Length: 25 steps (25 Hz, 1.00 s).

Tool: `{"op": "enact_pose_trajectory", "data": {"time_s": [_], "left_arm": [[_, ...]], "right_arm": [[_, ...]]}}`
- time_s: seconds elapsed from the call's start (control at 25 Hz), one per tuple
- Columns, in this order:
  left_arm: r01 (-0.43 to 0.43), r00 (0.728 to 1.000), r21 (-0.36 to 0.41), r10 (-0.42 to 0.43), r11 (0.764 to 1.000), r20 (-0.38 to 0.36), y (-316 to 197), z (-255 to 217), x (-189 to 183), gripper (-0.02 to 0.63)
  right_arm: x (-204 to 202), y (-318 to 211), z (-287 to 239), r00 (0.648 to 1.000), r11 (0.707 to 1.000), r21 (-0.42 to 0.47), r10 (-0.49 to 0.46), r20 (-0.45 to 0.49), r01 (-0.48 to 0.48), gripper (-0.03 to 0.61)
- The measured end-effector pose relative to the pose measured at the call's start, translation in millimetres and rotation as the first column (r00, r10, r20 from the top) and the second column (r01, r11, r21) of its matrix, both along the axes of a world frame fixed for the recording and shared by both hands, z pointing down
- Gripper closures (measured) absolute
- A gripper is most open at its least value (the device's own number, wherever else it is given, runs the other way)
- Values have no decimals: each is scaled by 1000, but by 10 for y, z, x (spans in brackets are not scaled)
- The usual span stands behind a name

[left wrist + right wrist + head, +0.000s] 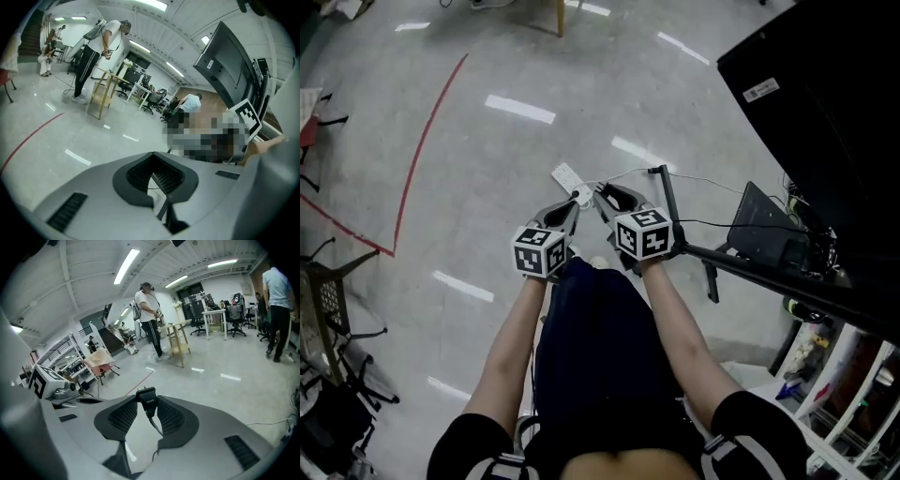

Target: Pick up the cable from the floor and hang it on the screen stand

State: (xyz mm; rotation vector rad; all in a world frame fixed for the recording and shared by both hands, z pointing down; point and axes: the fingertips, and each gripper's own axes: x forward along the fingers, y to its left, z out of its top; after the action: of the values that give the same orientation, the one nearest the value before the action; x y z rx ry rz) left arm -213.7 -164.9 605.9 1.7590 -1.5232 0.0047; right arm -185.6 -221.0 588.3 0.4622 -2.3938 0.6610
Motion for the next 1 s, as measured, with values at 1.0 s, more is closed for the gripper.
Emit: {"op": "enact_pose_trajectory", "data": {"time_s": [1.0], "left_arm": [[-362, 931, 193, 365, 912, 22, -147, -1576, 1409, 607]], "right_arm": [[1490, 201, -1839, 960, 939, 224, 226, 163, -260, 428]]}}
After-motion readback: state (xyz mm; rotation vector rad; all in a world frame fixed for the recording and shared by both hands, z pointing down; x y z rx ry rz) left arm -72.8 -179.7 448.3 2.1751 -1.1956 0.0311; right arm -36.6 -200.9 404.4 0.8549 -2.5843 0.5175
